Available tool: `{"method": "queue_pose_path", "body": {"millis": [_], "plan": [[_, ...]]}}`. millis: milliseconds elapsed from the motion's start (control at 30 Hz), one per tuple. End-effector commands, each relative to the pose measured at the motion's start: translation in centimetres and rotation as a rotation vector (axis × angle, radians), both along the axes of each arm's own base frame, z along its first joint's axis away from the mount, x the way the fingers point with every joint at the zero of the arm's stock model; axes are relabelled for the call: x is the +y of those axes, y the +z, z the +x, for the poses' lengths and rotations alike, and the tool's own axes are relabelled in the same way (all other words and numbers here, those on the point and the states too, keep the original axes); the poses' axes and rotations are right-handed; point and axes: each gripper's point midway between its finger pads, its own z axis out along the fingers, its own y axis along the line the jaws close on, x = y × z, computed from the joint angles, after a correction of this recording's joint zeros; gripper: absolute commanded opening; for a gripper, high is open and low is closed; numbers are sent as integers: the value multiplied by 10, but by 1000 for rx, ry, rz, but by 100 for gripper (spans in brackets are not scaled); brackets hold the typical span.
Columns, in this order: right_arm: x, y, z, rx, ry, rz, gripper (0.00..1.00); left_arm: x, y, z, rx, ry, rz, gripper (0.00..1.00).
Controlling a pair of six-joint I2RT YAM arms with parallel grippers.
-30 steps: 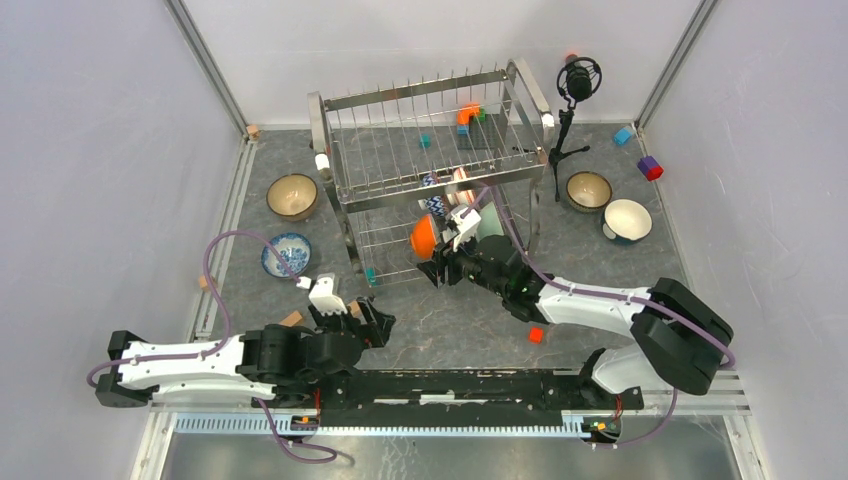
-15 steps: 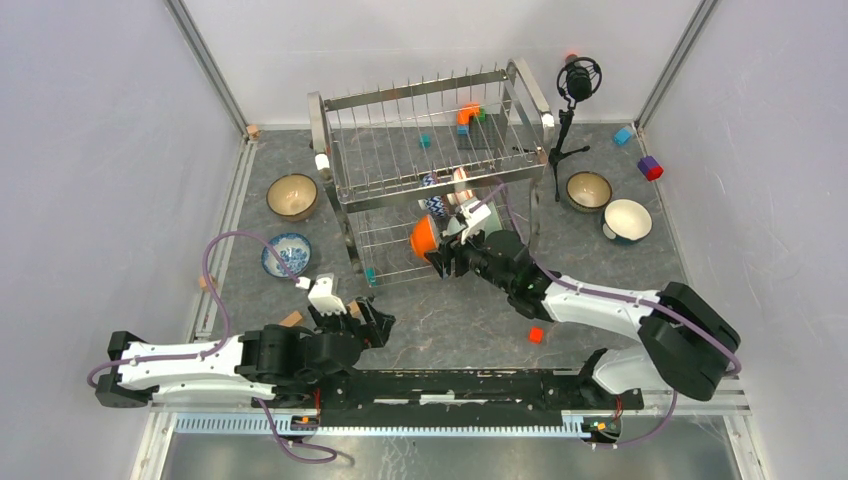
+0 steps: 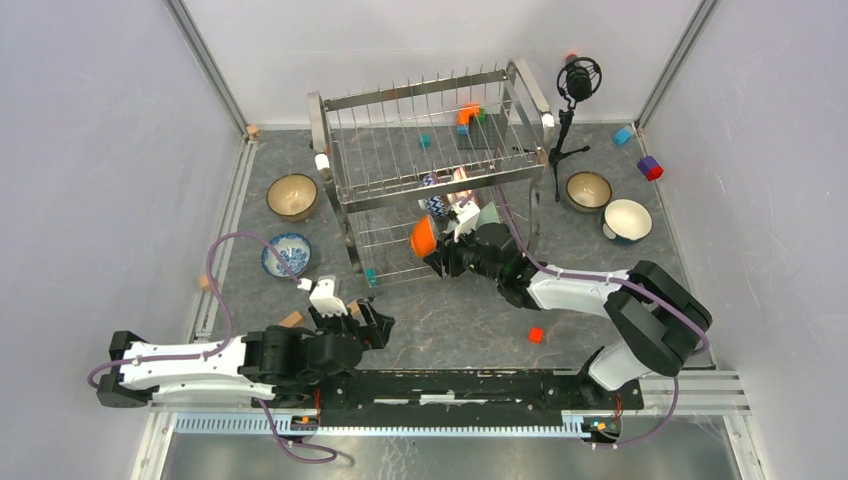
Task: Unload the bowls from the dish rack
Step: Pick up the bowl from the dish rack.
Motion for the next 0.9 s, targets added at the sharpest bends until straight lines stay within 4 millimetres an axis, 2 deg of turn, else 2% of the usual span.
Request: {"method": "queue_pose_path", "body": {"millis": [0,667,867], "plan": [[13,14,7,4,25,70,47,-2,0,4,-5,37,-37,98],[20,37,-5,40,157,274,0,-3,3,6,-17,43,-34,98],[20,54,-13,32,206,367,0,-3,4,6,-20,42,-33,98]]}}
